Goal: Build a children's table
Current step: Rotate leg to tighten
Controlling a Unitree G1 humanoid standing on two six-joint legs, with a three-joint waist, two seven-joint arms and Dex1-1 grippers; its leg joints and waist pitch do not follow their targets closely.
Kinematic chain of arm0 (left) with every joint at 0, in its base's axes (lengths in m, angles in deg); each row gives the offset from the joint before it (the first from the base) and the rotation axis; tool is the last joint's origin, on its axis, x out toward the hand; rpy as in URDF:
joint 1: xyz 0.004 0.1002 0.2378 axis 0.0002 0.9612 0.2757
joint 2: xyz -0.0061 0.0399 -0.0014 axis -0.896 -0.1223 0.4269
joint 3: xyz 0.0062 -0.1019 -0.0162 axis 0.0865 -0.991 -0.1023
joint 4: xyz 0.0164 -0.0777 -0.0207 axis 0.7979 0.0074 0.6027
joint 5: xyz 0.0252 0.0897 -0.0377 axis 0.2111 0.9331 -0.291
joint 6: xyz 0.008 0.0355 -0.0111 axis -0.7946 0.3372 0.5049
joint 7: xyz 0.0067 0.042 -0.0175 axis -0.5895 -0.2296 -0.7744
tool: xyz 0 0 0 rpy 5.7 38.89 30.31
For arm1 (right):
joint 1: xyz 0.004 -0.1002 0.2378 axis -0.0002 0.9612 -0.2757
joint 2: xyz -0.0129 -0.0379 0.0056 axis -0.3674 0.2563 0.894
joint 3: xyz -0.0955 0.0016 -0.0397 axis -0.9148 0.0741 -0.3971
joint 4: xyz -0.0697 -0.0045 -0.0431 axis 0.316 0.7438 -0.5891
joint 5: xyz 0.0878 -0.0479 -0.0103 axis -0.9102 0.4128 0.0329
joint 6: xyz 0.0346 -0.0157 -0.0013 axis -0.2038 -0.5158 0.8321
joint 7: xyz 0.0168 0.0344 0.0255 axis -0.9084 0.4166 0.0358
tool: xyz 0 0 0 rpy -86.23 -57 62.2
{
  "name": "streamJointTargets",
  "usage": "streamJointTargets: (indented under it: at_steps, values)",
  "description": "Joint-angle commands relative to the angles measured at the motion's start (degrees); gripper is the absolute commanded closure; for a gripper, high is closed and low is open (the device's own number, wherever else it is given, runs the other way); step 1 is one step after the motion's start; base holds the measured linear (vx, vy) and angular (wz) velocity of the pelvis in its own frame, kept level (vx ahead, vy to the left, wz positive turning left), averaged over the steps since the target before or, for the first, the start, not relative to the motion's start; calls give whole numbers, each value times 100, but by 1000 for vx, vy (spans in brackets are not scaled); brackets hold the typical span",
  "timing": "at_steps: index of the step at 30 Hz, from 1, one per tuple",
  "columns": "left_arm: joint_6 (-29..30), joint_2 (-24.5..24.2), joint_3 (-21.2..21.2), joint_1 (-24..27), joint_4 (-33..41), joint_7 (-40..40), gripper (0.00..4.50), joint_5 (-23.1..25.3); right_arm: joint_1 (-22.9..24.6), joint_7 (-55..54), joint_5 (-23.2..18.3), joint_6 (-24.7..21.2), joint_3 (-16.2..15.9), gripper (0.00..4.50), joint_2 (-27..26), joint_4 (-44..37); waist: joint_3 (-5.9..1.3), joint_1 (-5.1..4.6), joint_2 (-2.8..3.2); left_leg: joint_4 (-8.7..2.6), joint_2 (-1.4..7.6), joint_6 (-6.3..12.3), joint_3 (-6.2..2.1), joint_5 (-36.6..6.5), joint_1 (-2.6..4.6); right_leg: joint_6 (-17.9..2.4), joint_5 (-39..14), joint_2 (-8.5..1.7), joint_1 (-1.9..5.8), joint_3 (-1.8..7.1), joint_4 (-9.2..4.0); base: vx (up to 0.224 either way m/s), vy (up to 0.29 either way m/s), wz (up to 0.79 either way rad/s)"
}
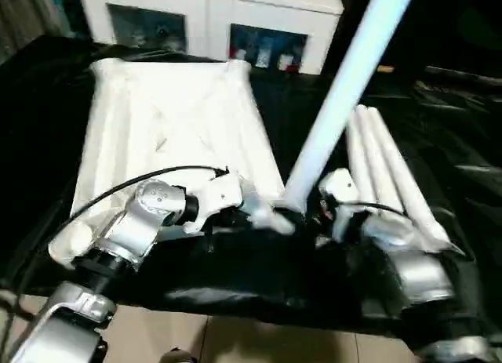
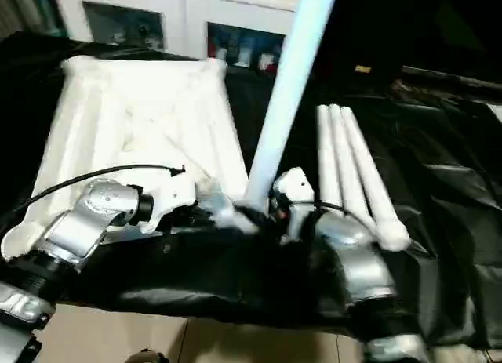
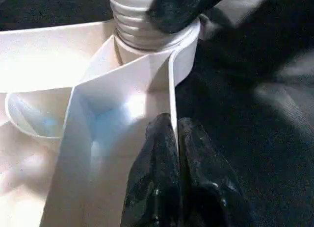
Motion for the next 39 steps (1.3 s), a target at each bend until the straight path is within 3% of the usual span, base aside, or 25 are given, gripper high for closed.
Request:
streamJointTargets:
  at_steps: [1,3,4,7,9,18,19,21,25,30,31,32,35,39]
  values:
    - [245,352,-106,5,-316,-679,450,-15,-88,-1018,19,-110,392,188,-267,839,-261,-10,14,-360,203,300,-64,-606,56,-1342,258,-498,226,310,-427,0,0,0]
    - [345,449,-122,-61,-460,-981,450,112,-167,-1409,45,-43,502,188,-435,1120,-250,-58,34,-391,206,80,-69,-899,86,-1248,-373,-526,200,334,-496,0,0,0]
    - [422,496,-133,-76,-486,-1085,450,143,-205,-1500,43,-36,534,188,-497,1219,-259,-59,25,-381,200,63,-64,-892,82,-1217,-415,-525,208,340,-501,0,0,0]
    - [895,808,-231,-166,-593,-1667,450,249,-467,-2031,84,27,630,188,-815,1729,-255,-64,58,-384,191,55,-61,-822,67,-1174,-245,-506,190,353,-491,0,0,0]
    - [1060,997,-259,-215,-652,-1979,450,313,-698,-2413,69,34,706,188,-1018,2048,-259,-81,35,-385,184,29,-61,-857,73,-1132,-264,-494,188,355,-495,0,0,0]
    - [1010,1039,-118,-199,-608,-1940,450,407,-1149,-2314,241,173,531,188,-1211,2438,-254,-97,30,-400,176,99,-67,-968,68,-994,-302,-479,169,356,-519,0,0,0]
    - [998,1024,-115,-197,-603,-1930,450,408,-1153,-2261,235,192,529,153,-1212,2424,-255,-96,35,-399,178,104,-66,-1001,71,-994,-332,-483,165,359,-522,0,0,0]
    - [982,899,-123,-164,-501,-1818,450,371,-1168,-1894,158,275,515,119,-1125,2247,-246,-102,24,-408,183,113,-69,-1035,64,-988,-412,-485,160,362,-531,0,0,0]
    - [927,747,-119,-109,-400,-1603,450,323,-1053,-1447,129,155,390,98,-873,1874,-247,-92,2,-394,173,206,-64,-853,46,-995,-189,-468,196,357,-520,0,0,0]
    - [621,444,-69,33,-265,-1088,450,199,-650,-454,75,56,162,85,-300,1107,-287,-67,-4,-345,153,522,-47,-273,21,-1129,902,-437,229,344,-421,0,0,0]
    - [539,325,-30,94,-190,-832,450,126,-459,-31,43,58,48,85,-61,826,-286,-64,17,-338,145,556,-48,-256,20,-1155,961,-434,228,341,-419,0,0,0]
    - [511,198,20,154,-103,-588,450,73,-273,371,-3,31,-55,85,171,549,-303,-53,-1,-316,162,653,-49,-121,7,-1184,1299,-432,252,338,-380,0,0,0]
    - [375,23,95,253,92,-168,450,-54,-105,693,-69,-7,-114,85,370,270,-288,-45,6,-310,163,779,-40,-124,14,-1242,1428,-426,229,330,-383,0,0,0]
    - [327,-190,164,389,425,426,450,-309,7,993,-177,-43,-92,85,537,32,-288,-46,36,-314,187,769,-42,-148,22,-1413,1316,-432,208,325,-369,0,0,0]
